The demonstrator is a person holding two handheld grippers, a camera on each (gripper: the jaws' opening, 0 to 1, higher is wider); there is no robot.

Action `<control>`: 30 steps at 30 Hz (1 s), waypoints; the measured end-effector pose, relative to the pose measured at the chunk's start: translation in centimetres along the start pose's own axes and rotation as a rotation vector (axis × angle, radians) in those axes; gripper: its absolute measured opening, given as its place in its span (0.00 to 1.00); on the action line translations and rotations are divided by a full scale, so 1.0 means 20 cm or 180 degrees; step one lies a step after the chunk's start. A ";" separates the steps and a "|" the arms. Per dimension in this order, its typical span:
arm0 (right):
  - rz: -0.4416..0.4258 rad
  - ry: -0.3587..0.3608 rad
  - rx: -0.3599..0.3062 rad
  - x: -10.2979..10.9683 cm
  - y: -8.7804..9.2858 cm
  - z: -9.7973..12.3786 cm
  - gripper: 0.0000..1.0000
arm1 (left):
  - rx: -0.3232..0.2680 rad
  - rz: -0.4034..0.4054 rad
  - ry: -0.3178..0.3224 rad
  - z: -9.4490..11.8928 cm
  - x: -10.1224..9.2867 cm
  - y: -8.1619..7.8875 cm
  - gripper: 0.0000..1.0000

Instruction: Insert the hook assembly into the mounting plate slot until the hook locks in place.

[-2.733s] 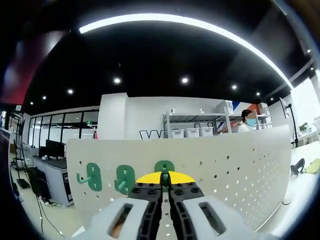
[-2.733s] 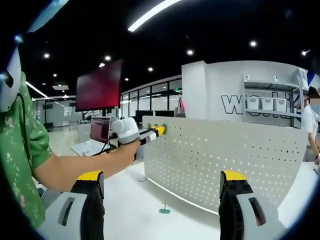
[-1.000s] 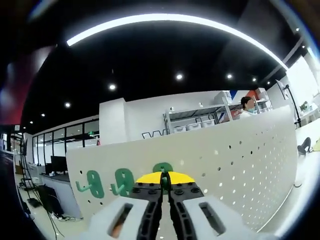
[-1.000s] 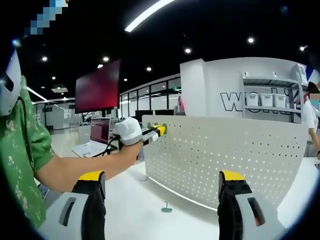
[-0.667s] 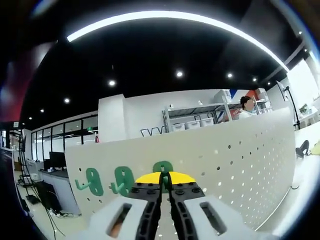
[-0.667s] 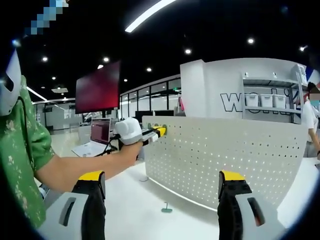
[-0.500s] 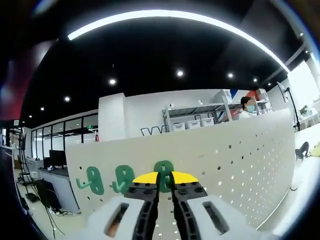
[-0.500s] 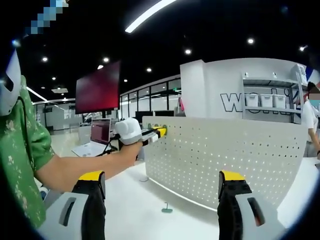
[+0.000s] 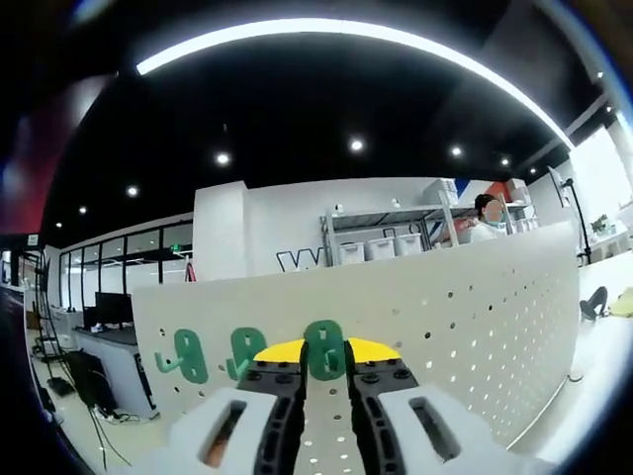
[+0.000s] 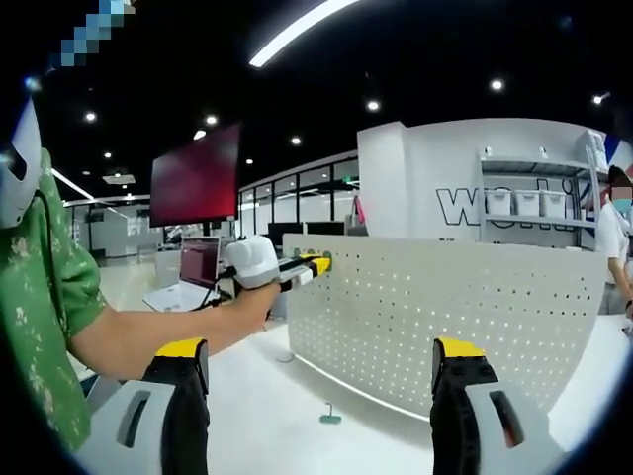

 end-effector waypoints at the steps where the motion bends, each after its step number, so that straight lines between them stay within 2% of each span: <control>1: 0.0001 -0.0001 0.0001 0.00 0.00 0.00 0.96 | 0.0000 -0.0001 -0.0001 0.00 0.00 0.00 0.18; 17: 0.0019 -0.0025 -0.0031 0.04 -0.02 0.03 0.96 | -0.0002 0.0014 0.0029 0.07 -0.01 -0.05 0.27; 30: 0.0059 -0.0038 -0.0039 0.07 -0.04 0.06 0.96 | 0.0061 0.0048 0.0097 0.16 -0.05 -0.09 0.35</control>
Point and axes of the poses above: the point that each gripper's makers call its tool centre point, and the gripper's own axes: z roughly backward along the fingers, x roughly to its left, y roughly out of its underside, the point moved 9 cm from there along z, roughly backward along the fingers, and after that the axes turned 9 degrees about -x, right-handed, at the moved point
